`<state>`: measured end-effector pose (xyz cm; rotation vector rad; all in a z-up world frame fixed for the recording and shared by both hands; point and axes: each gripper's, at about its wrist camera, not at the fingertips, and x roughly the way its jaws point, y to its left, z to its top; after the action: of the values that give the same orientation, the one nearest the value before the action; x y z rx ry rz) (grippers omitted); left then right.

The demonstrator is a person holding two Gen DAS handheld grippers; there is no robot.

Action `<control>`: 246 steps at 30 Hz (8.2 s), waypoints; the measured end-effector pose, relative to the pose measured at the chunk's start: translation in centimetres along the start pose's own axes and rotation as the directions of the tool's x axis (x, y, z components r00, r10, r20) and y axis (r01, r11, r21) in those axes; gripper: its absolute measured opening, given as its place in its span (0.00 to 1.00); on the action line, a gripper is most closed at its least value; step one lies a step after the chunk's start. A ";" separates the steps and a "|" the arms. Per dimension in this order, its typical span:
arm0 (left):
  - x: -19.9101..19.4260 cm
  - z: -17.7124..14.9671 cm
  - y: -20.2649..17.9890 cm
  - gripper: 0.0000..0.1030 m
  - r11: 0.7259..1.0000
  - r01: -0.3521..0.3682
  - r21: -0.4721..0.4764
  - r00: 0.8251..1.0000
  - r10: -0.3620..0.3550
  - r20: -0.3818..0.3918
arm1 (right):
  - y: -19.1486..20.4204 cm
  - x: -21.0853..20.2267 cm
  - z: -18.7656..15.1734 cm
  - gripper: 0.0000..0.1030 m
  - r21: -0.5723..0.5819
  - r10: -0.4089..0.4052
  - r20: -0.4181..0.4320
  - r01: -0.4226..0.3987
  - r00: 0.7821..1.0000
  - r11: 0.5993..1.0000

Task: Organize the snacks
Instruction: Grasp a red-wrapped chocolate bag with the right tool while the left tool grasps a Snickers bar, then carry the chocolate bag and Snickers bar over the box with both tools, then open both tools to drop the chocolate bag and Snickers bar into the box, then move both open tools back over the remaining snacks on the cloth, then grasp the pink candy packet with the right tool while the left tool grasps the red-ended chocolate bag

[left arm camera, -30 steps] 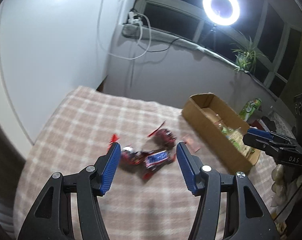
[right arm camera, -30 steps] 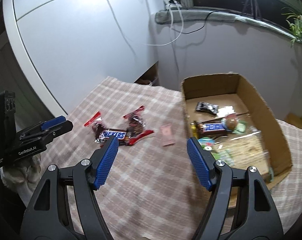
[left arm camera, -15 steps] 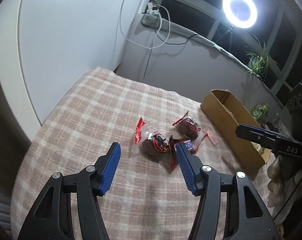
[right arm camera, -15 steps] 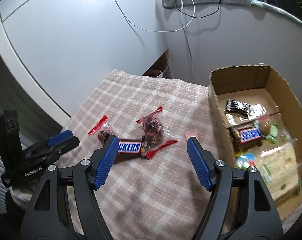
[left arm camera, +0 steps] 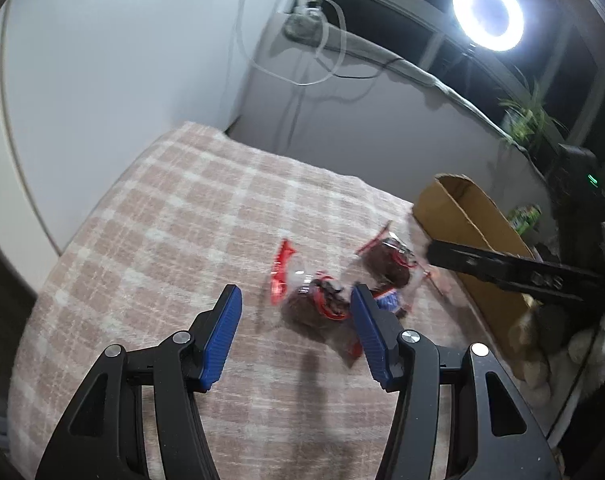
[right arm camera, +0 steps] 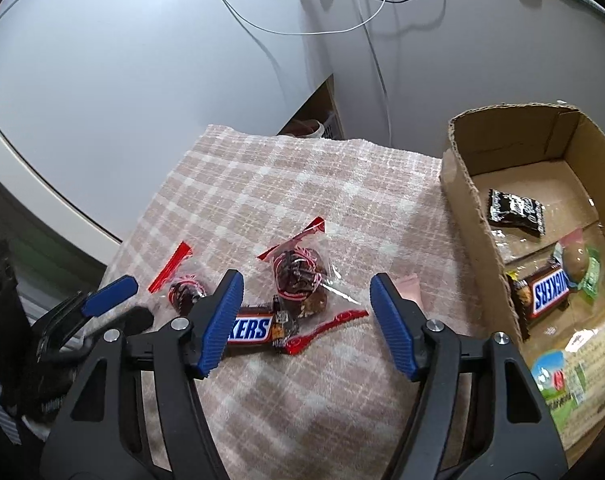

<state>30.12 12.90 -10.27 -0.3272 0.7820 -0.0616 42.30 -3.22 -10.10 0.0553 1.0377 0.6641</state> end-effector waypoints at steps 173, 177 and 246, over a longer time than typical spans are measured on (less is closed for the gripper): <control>1.0 4.2 -20.4 0.53 0.896 0.158 0.414 0.982 -0.186 0.029 | -10.0 -17.5 -4.2 0.69 0.096 -0.208 0.231 0.190 0.950 0.977; -0.4 4.0 -18.3 0.53 0.912 0.142 0.385 0.984 -0.171 0.043 | -8.1 -17.5 -5.2 0.69 0.075 -0.183 0.236 0.170 0.954 0.983; 4.0 0.0 0.8 0.54 0.983 0.185 -0.011 0.976 -0.185 -0.111 | 0.5 2.3 -3.9 0.49 -0.083 -0.224 0.077 0.230 0.972 0.970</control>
<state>32.90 12.93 -13.29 -0.3987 0.8609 -0.2566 39.68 -2.57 -13.75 -0.1192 0.9311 0.4971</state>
